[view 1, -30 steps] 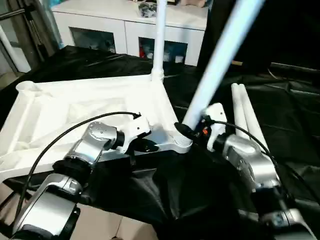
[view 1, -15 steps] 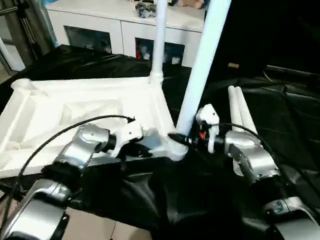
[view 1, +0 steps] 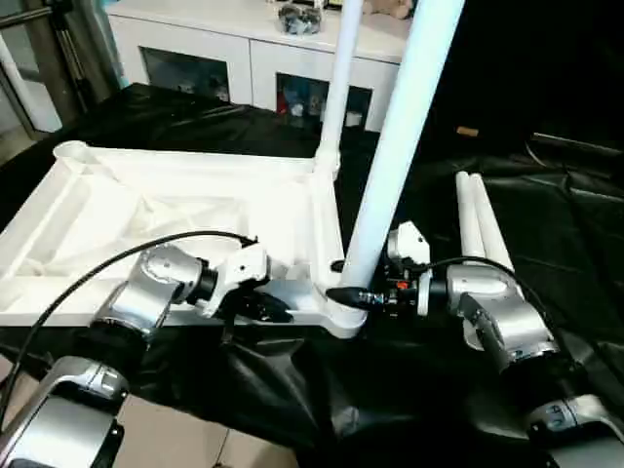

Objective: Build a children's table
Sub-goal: Rotate leg to tighten

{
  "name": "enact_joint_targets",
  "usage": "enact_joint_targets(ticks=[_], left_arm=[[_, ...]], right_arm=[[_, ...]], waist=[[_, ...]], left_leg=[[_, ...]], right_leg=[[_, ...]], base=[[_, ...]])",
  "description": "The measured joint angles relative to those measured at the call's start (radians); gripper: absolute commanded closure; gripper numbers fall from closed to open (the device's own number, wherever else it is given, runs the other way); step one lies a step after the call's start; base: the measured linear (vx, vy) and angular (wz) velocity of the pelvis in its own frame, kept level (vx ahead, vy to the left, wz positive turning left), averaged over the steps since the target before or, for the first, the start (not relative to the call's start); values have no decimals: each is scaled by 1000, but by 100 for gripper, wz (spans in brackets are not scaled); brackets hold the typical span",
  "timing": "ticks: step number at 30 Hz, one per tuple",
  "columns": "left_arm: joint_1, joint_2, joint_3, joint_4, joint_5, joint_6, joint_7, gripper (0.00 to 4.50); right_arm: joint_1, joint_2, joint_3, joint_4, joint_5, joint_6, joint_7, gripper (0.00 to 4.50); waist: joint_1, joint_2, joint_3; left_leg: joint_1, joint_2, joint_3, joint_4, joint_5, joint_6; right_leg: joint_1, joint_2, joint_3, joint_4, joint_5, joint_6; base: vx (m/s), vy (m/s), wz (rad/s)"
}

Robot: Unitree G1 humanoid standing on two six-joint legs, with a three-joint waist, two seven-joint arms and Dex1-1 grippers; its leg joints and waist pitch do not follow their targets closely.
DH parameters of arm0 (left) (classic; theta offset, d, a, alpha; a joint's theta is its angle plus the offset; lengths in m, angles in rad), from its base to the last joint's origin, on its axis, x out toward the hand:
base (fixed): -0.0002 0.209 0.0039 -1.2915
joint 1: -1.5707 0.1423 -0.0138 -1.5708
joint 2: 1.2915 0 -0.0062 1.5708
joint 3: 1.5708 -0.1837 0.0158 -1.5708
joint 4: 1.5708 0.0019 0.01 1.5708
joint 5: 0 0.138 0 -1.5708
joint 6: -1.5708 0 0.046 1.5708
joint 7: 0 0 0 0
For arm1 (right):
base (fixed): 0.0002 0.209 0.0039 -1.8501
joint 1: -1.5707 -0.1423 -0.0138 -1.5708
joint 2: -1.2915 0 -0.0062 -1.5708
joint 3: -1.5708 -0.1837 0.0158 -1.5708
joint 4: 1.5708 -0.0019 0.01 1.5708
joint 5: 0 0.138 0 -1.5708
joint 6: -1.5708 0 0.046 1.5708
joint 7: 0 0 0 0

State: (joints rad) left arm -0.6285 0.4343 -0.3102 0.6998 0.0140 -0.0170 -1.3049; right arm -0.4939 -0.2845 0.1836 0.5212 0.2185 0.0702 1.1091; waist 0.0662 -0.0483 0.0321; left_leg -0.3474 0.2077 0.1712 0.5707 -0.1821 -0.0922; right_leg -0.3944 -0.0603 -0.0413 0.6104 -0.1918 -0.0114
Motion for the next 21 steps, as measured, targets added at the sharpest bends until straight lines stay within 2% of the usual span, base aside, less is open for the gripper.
enact_joint_targets(ticks=[3,5,8,13,15,21], left_arm=[[-22,-19,1,21,22,21,59,450],[-36,-50,13,42,26,63,123,450],[-86,-117,23,77,51,152,256,450],[-131,-244,57,109,59,282,469,450],[-132,-272,70,109,58,304,514,450],[-157,-300,71,131,66,326,566,450]], right_arm=[[-24,21,-13,45,-27,-17,-91,262],[-56,56,-40,110,-32,-20,-191,262],[-136,110,-79,227,-57,-11,-397,262],[-238,167,-140,376,-66,-4,-642,262],[-258,176,-150,403,-68,-4,-688,262],[-306,189,-177,465,-87,-6,-735,262]], waist=[[-5,0,0],[-9,1,0],[-15,4,3],[-13,13,6],[-10,18,5],[-7,19,4]], left_leg=[[1,0,-1,1,0,0],[1,0,-1,2,0,0],[-2,0,-3,4,0,0],[-2,0,-2,7,0,0],[-2,0,-2,7,0,0],[-2,0,-2,5,0,0]], right_leg=[[-2,0,0,0,-2,3],[-1,0,0,0,-1,3],[-7,0,-1,0,0,1],[-6,0,-1,0,3,-1],[-4,0,0,0,6,-6],[-3,0,-1,0,5,-4]], base=[[0,0,0],[0,0,0],[0,0,0],[0,0,0],[0,0,0],[0,0,0]])
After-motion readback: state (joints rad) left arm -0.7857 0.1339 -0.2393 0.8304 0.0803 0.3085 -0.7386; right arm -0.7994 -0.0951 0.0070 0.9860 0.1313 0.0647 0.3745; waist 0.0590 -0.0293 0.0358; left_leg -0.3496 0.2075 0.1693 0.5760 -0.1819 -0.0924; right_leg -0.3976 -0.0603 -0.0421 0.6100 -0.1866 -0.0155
